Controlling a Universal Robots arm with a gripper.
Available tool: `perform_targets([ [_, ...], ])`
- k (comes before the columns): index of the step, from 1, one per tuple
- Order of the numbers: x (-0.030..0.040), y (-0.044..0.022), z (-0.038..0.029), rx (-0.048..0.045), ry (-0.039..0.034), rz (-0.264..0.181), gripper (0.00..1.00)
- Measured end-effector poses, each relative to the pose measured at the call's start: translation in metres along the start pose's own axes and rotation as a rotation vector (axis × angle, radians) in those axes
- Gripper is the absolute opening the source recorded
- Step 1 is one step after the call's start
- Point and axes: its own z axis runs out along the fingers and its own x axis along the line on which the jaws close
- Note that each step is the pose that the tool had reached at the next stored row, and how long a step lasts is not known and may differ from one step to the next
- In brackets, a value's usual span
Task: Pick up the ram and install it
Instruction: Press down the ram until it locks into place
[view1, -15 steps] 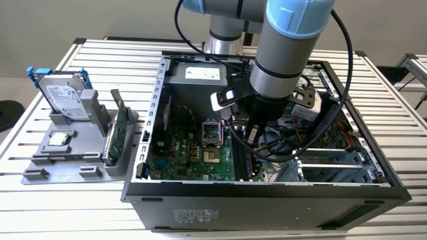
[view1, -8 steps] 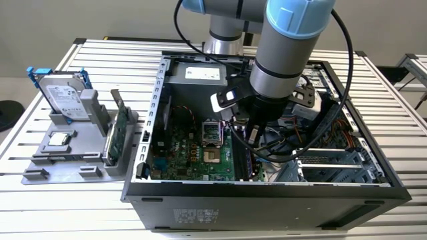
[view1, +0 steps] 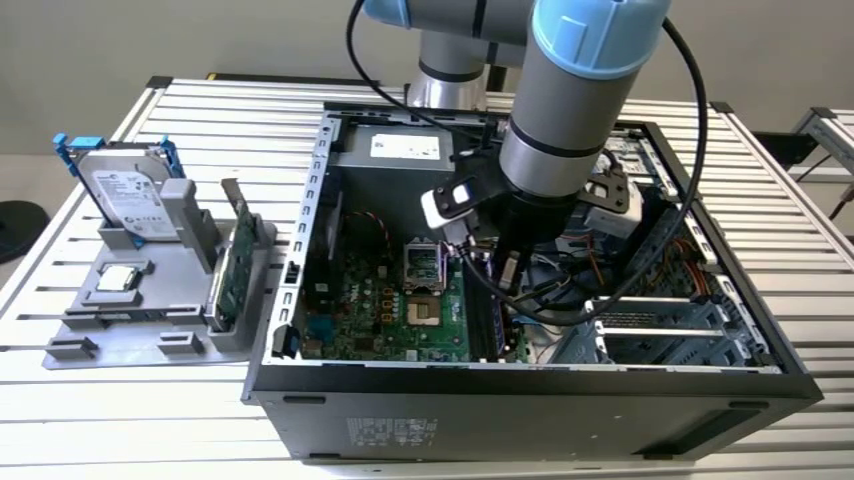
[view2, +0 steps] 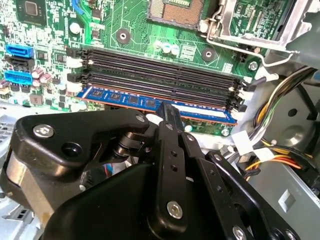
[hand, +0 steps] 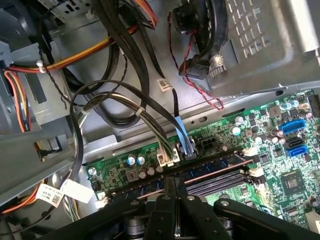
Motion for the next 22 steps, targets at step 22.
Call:
perform_targets([
  [22, 0.0, -0.0003, 0.0019, -0.0029, 0.0, -0.289, 0.0],
])
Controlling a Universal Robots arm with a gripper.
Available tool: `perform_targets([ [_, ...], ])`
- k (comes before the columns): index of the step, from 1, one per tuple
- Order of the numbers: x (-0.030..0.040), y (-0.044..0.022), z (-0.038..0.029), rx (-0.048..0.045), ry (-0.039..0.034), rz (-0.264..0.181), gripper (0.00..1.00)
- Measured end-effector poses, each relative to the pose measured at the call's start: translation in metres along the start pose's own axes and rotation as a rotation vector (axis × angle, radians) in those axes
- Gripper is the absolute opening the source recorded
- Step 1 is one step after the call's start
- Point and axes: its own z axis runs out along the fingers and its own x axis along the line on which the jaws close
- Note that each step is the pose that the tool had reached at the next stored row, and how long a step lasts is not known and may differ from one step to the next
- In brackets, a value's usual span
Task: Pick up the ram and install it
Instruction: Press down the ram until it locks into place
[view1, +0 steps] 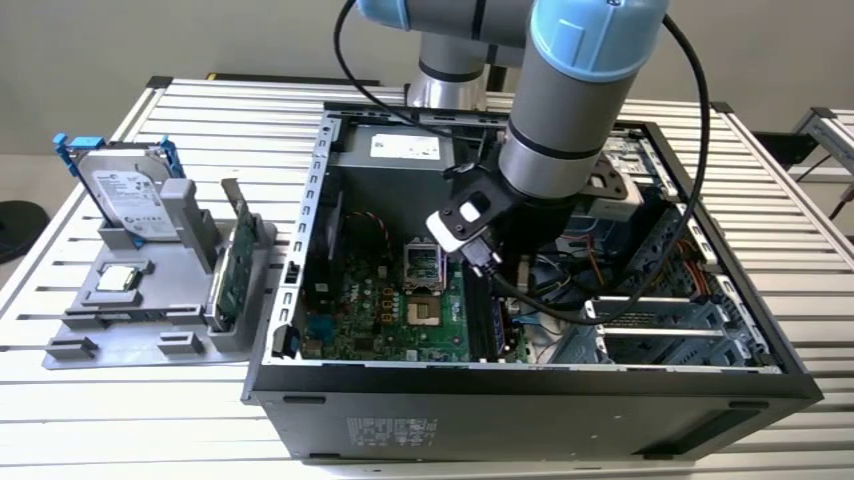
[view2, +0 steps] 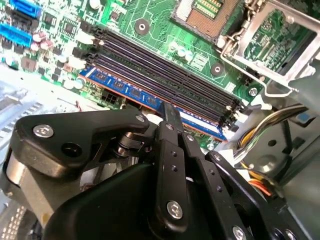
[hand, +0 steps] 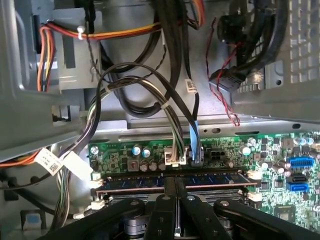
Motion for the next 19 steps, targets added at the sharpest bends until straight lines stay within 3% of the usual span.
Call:
perform_targets([
  [9, 0.0, 0.0, 0.0, -0.0003, 0.0, -0.039, 0.0],
  [19, 0.0002, 0.0, 0.0045, -0.0005, 0.001, -0.041, 0.0],
])
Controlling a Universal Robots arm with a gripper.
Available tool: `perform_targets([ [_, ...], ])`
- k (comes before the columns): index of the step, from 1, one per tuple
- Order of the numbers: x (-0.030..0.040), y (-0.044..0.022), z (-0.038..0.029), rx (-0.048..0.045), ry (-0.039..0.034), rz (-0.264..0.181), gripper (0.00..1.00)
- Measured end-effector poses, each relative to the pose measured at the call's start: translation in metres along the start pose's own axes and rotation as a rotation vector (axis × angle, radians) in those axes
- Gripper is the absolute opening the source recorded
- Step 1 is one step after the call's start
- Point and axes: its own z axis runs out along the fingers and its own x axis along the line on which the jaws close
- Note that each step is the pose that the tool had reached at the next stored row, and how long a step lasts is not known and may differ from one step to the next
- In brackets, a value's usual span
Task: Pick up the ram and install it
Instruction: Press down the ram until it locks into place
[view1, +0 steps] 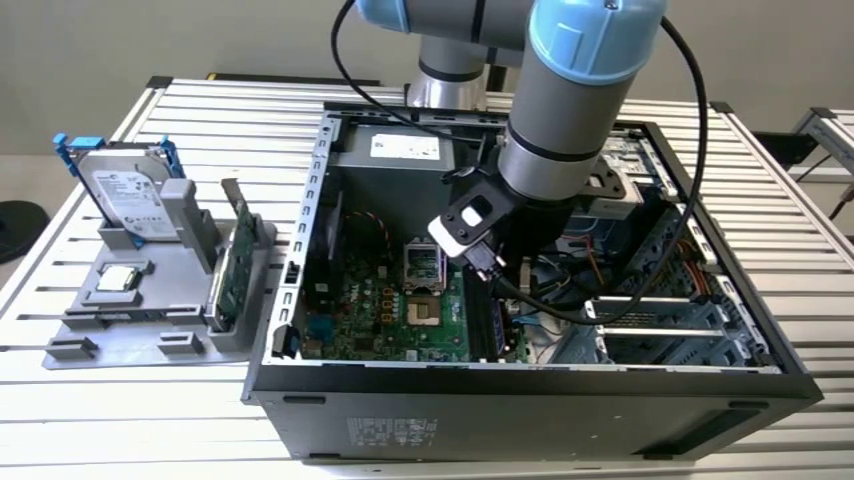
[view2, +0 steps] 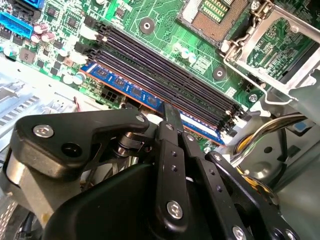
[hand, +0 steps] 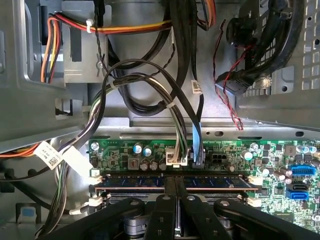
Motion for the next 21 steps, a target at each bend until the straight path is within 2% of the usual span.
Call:
perform_targets([
  [15, -0.0001, 0.0, 0.0012, 0.0002, -0.001, 0.0, 0.0],
  [18, 0.0, 0.0, -0.0022, -0.0002, 0.001, 0.0, 0.0],
  [21, -0.0002, -0.0001, -0.007, 0.0002, -0.0008, 0.0, 0.0],
])
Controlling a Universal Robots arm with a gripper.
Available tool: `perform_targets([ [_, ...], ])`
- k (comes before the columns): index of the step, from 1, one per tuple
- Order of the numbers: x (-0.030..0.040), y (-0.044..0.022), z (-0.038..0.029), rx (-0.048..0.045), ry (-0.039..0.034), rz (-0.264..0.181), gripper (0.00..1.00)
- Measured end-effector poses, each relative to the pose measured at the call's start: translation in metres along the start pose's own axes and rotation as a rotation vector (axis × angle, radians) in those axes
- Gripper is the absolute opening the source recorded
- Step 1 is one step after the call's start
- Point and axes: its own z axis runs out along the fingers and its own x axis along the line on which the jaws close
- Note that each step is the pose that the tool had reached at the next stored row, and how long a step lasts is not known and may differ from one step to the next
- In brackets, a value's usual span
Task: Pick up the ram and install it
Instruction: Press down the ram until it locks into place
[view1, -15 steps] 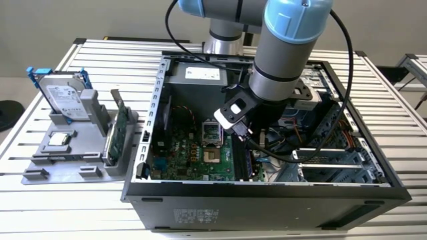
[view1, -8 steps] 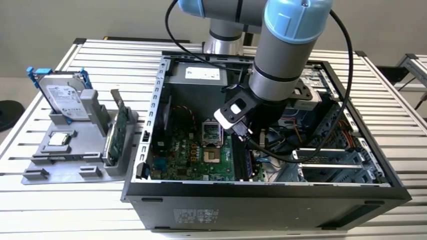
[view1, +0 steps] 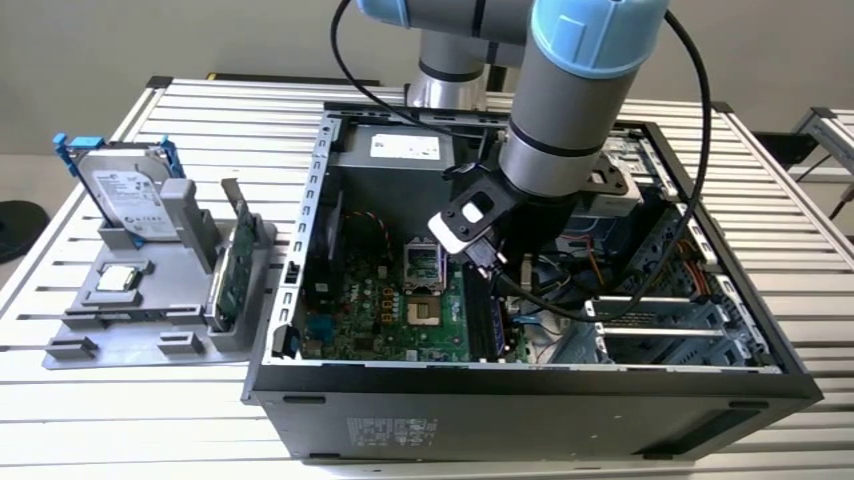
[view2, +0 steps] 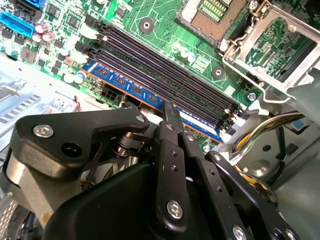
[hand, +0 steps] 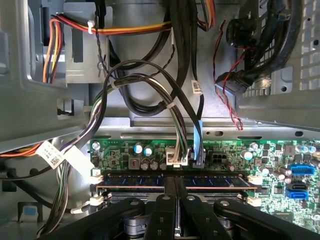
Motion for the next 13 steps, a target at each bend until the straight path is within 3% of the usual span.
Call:
perform_targets([
  [13, -0.0015, 0.0, -0.0012, 0.0, -0.0001, 0.0, 0.0],
])
